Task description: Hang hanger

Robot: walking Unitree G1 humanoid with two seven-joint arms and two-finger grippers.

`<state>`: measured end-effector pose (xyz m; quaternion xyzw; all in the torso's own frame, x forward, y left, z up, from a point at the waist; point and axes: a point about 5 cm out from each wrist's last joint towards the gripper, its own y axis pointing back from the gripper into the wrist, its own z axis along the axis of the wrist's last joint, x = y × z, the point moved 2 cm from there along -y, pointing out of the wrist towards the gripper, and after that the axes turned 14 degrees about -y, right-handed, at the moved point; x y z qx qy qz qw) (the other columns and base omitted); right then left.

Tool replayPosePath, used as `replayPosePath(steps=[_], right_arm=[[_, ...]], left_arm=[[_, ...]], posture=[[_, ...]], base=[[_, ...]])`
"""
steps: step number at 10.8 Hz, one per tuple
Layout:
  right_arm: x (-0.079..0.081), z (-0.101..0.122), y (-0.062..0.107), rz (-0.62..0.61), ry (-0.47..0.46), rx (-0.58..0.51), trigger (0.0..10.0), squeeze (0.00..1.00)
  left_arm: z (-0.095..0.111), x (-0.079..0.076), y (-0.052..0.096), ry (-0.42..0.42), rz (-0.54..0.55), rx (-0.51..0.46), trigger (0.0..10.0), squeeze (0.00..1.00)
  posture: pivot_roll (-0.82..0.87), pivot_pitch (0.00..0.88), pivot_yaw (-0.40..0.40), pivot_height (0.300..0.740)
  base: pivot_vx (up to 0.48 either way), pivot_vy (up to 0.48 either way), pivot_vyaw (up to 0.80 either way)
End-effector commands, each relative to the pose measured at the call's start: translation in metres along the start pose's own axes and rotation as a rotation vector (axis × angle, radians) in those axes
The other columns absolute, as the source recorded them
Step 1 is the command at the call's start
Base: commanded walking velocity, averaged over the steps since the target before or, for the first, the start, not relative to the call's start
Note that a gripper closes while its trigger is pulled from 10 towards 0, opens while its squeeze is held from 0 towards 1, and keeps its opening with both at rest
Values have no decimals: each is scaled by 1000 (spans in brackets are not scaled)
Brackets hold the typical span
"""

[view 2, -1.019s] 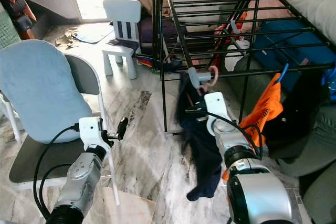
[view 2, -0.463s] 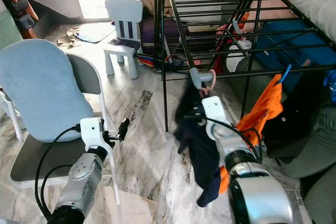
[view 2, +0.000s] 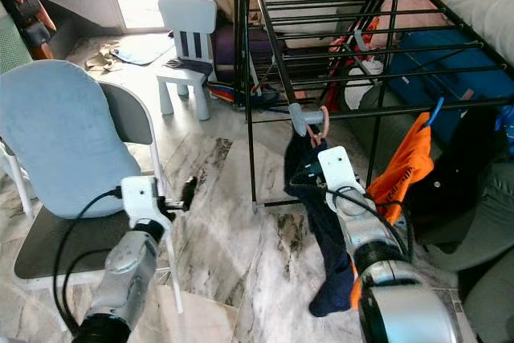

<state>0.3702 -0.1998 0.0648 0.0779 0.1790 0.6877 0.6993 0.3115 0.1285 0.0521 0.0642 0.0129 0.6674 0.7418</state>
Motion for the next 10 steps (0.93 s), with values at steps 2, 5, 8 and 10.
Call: replayPosePath(steps=[2, 5, 8, 10], right_arm=[[-3, 17, 4, -33, 31, -116, 10000, 1000], [-6, 18, 18, -107, 1, -198, 10000, 1000], [-7, 18, 29, -123, -15, -231, 10000, 1000], [-6, 20, 34, -130, -22, -249, 10000, 1000]], left_arm=[[0, -3, 3, -13, -11, 6, 10000, 0], [4, -2, 1, -61, 3, -6, 10000, 0], [1, -1, 3, -74, 23, 10, 10000, 0], [3, -4, 1, -82, 23, 4, 10000, 0]], posture=[[-176, 0, -5, 740], [-178, 0, 5, 740], [-178, 0, 8, 740], [-179, 0, 2, 740]], base=[[0, 0, 0], [0, 0, 0], [0, 0, 0], [0, 0, 0]])
